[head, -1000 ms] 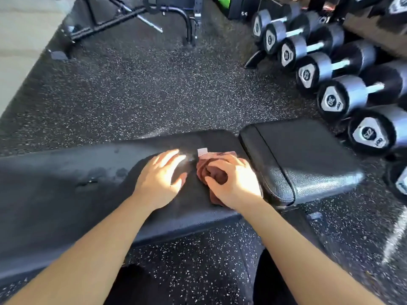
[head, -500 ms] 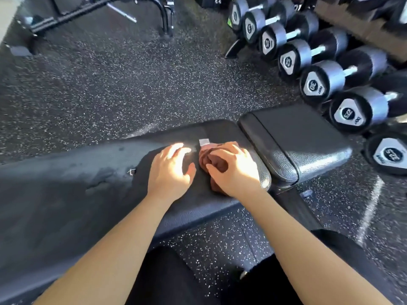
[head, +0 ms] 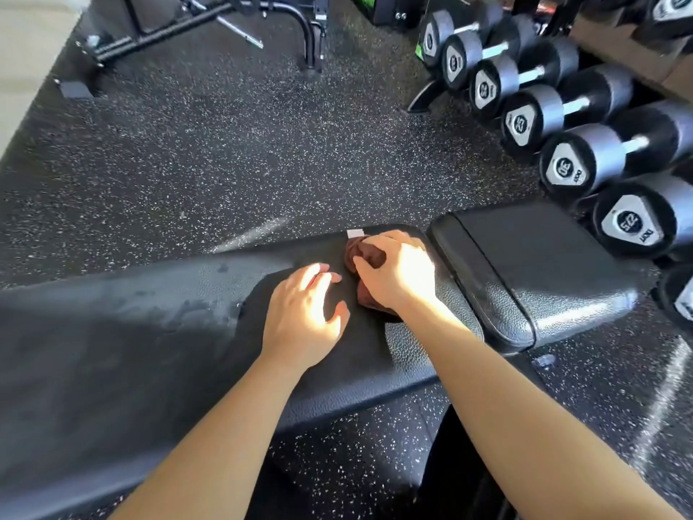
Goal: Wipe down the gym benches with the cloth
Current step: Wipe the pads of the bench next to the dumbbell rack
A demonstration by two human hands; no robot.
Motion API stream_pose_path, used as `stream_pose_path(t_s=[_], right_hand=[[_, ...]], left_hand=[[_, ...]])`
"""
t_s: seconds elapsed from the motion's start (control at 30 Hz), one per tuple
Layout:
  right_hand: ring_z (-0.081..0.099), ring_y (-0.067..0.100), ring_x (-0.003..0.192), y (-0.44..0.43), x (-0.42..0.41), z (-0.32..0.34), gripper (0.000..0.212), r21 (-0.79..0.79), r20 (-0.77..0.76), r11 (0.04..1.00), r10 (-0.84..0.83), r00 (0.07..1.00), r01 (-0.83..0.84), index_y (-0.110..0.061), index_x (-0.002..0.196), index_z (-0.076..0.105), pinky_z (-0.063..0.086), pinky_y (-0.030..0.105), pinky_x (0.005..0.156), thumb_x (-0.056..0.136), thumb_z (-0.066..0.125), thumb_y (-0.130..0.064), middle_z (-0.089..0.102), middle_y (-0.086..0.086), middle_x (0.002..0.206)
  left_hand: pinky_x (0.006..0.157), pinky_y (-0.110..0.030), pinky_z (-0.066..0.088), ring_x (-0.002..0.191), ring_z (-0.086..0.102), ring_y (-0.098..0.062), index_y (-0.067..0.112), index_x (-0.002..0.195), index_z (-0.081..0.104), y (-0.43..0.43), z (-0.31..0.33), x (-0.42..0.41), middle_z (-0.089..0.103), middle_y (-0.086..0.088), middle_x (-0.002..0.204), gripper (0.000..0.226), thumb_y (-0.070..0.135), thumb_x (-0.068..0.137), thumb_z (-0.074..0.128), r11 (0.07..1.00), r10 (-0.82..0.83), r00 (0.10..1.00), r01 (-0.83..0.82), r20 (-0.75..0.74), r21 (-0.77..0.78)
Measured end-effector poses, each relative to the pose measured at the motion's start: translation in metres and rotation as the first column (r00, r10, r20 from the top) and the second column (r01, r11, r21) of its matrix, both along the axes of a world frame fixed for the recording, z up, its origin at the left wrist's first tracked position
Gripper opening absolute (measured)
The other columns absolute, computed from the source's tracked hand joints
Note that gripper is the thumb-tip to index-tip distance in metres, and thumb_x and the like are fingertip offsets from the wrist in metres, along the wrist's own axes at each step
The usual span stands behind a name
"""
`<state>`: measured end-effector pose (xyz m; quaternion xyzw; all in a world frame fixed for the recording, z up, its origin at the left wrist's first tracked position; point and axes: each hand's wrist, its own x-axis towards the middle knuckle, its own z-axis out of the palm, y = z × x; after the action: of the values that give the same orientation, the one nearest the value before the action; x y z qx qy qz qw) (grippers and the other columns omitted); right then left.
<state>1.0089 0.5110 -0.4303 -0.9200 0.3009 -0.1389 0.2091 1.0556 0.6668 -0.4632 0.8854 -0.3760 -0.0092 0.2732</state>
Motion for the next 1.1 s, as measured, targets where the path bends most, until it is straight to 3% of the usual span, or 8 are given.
stream_pose_path(t_s=[0.2,0.37,0.53,0.77,0.93,1.1], right_hand=[[0.046,0.025,0.113,-0.022,0.031,-0.005,0.025,0.009,-0.030,0.998,0.056,0.998,-0.056,-0.039,0.104,0.064,0.044,0.043,0.089,0.082,0.056,-0.048,0.058,-0.008,0.117],[0.047,0.026,0.114,-0.039,0.058,-0.002,0.029,0.060,-0.049,0.991,0.120,0.992,-0.117,-0.040,0.110,0.062,0.045,0.047,0.089,0.082,0.057,-0.048,0.058,-0.008,0.119],[0.043,0.021,0.116,-0.044,0.045,0.000,0.030,0.109,-0.049,0.984,0.150,0.988,-0.144,-0.039,0.112,0.061,0.043,0.045,0.090,0.084,0.057,-0.048,0.054,-0.012,0.125],[0.046,0.026,0.118,-0.048,0.035,0.007,0.028,0.117,-0.075,0.990,0.092,0.993,-0.082,-0.035,0.108,0.064,0.043,0.048,0.088,0.082,0.062,-0.044,0.057,-0.008,0.125],[0.048,0.027,0.112,-0.072,0.063,0.008,0.028,0.160,-0.164,0.986,0.079,0.983,-0.053,-0.034,0.107,0.065,0.040,0.047,0.084,0.081,0.062,-0.044,0.058,-0.010,0.119],[0.046,0.024,0.114,-0.071,0.060,0.010,0.027,0.172,-0.189,0.984,0.080,0.979,-0.047,-0.035,0.108,0.064,0.040,0.047,0.085,0.082,0.063,-0.043,0.056,-0.011,0.122]], left_hand=[[0.105,-0.034,0.029,0.125,0.043,-0.018,0.022,0.116,0.059,0.000,0.004,0.006,0.052,0.003,0.132,0.041,0.038,0.079,0.052,1.000,-0.020,0.999,0.019,-0.042,-0.018],[0.107,-0.038,0.030,0.125,0.046,-0.023,0.017,0.119,0.059,-0.013,0.012,0.037,0.053,-0.002,0.132,0.041,0.031,0.082,0.063,0.994,0.068,0.997,-0.070,0.035,0.084],[0.109,-0.045,0.031,0.127,0.045,-0.025,0.014,0.124,0.056,-0.016,0.013,0.033,0.050,-0.007,0.136,0.041,0.031,0.087,0.051,0.983,0.096,0.994,-0.102,0.050,0.153],[0.108,-0.041,0.033,0.126,0.044,-0.021,0.018,0.124,0.054,-0.018,0.021,0.037,0.048,-0.002,0.138,0.043,0.035,0.085,0.044,0.973,0.090,0.995,-0.081,-0.032,0.216],[0.113,-0.036,0.019,0.129,0.037,-0.016,0.025,0.125,0.048,-0.018,0.018,0.038,0.040,0.006,0.140,0.042,0.038,0.085,0.044,0.970,0.141,0.985,-0.116,-0.104,0.212],[0.111,-0.038,0.024,0.127,0.038,-0.019,0.025,0.125,0.047,-0.020,0.018,0.039,0.041,0.004,0.138,0.042,0.038,0.085,0.043,0.964,0.141,0.986,-0.115,-0.094,0.242]])
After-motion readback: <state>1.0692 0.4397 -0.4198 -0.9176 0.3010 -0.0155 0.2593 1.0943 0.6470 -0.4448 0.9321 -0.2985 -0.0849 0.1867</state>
